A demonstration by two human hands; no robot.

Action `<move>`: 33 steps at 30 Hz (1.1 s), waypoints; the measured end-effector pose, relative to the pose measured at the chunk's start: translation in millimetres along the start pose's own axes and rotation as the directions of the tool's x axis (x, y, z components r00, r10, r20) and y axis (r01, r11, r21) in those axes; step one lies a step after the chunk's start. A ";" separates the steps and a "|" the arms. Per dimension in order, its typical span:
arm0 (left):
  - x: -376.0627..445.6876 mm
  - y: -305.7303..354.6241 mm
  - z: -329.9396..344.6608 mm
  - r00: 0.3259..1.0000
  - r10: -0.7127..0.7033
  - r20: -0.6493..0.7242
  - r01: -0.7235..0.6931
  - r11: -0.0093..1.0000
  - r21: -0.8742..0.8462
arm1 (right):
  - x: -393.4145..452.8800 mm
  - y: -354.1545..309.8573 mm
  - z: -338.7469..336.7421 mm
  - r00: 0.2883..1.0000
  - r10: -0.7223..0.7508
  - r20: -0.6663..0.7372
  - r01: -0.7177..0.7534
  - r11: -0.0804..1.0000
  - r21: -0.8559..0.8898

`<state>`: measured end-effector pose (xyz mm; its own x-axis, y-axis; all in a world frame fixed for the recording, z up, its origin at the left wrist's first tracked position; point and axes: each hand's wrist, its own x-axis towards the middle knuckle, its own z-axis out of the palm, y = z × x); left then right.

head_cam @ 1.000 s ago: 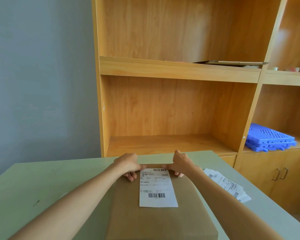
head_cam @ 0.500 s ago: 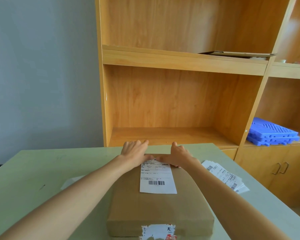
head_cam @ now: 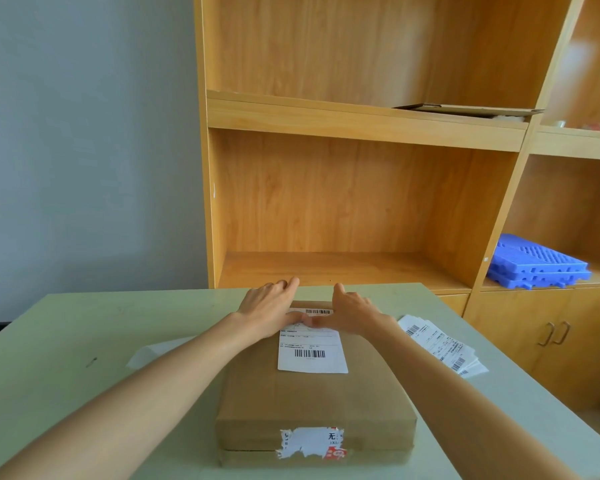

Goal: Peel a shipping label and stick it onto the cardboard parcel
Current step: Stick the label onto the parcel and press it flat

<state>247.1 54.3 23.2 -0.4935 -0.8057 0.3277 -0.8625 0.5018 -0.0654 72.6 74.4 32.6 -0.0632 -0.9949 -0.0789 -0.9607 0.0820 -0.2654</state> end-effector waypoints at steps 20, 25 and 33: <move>-39.1 16.8 -14.0 0.998 -0.051 0.038 0.050 0.998 0.030 | -35.5 8.7 7.0 0.997 -0.072 -0.025 0.073 0.997 0.027; -47.9 24.9 -19.2 0.997 -0.050 0.051 0.049 0.998 0.027 | -45.2 9.0 8.2 0.996 -0.078 -0.041 0.078 0.997 0.012; -60.7 33.1 -23.2 0.998 -0.035 0.050 0.037 0.999 -0.036 | -58.3 7.7 8.0 0.992 -0.118 -0.043 0.118 0.993 -0.016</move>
<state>251.1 127.2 23.0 -0.4680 -0.8374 0.2824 -0.8756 0.4827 -0.0196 71.0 133.5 27.5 0.0395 -0.9992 -0.0058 -0.9656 -0.0366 -0.2574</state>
